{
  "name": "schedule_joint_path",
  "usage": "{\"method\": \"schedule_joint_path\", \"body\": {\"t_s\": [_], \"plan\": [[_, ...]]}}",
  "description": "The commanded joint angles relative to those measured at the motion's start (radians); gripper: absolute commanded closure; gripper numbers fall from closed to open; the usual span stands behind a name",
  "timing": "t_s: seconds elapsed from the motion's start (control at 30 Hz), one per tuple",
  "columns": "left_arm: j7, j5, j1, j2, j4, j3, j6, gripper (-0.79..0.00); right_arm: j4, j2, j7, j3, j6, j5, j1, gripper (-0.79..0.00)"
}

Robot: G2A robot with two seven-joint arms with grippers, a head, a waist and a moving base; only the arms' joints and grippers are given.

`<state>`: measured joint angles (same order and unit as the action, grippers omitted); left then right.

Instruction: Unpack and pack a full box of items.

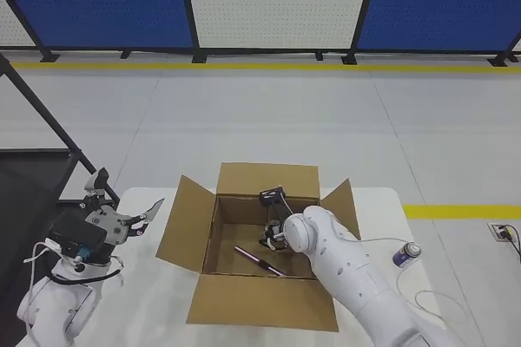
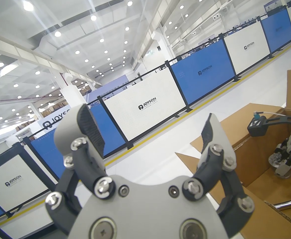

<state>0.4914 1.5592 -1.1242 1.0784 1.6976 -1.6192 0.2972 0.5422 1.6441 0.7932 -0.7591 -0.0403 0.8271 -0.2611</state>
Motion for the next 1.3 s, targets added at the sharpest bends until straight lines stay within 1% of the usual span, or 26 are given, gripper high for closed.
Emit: {"method": "schedule_joint_path", "body": {"t_s": [0.0,0.03,0.07,0.1,0.13,0.2,0.23,0.47,0.7,1.07,1.27], "plan": [[0.001,0.001,-0.001,0.0,0.001,0.0,0.001,-0.785,-0.005,0.002,-0.003,-0.002,0.006,0.0,0.0,-0.336],[0.002,0.002,-0.002,-0.001,0.001,0.0,0.002,-0.785,-0.008,0.003,-0.005,-0.002,0.007,0.0,0.0,-0.326],[0.003,0.003,-0.003,-0.001,0.001,0.001,0.001,-0.785,-0.01,0.003,-0.007,-0.003,0.01,0.001,0.0,-0.283],[0.004,0.004,-0.003,-0.001,0.001,0.001,0.002,-0.785,-0.012,0.004,-0.008,-0.004,0.011,0.002,-0.001,-0.271],[0.003,0.005,-0.003,-0.001,0.001,0.002,0.002,-0.785,-0.013,0.005,-0.009,-0.005,0.013,0.003,-0.001,-0.185],[0.002,0.006,-0.003,-0.001,0.0,0.005,0.001,-0.785,-0.014,0.005,-0.01,-0.007,0.022,0.004,-0.002,-0.089],[0.001,0.007,-0.002,-0.001,0.0,0.006,0.0,-0.785,-0.013,0.005,-0.01,-0.007,0.029,0.006,-0.003,0.0],[-0.005,0.009,0.004,-0.001,-0.002,0.015,0.006,-0.785,0.031,-0.007,-0.011,-0.024,0.051,0.033,-0.017,0.0],[-0.008,0.016,0.012,-0.001,-0.005,0.028,0.009,-0.785,0.159,-0.04,0.003,-0.058,0.039,0.09,-0.071,0.0],[-0.009,0.015,0.012,-0.002,-0.006,0.034,0.006,-0.785,0.429,-0.102,0.047,-0.148,0.02,0.198,-0.207,0.0],[-0.011,0.015,0.013,-0.002,-0.006,0.037,0.007,-0.785,0.646,-0.137,0.081,-0.212,0.049,0.256,-0.303,0.0]]}}
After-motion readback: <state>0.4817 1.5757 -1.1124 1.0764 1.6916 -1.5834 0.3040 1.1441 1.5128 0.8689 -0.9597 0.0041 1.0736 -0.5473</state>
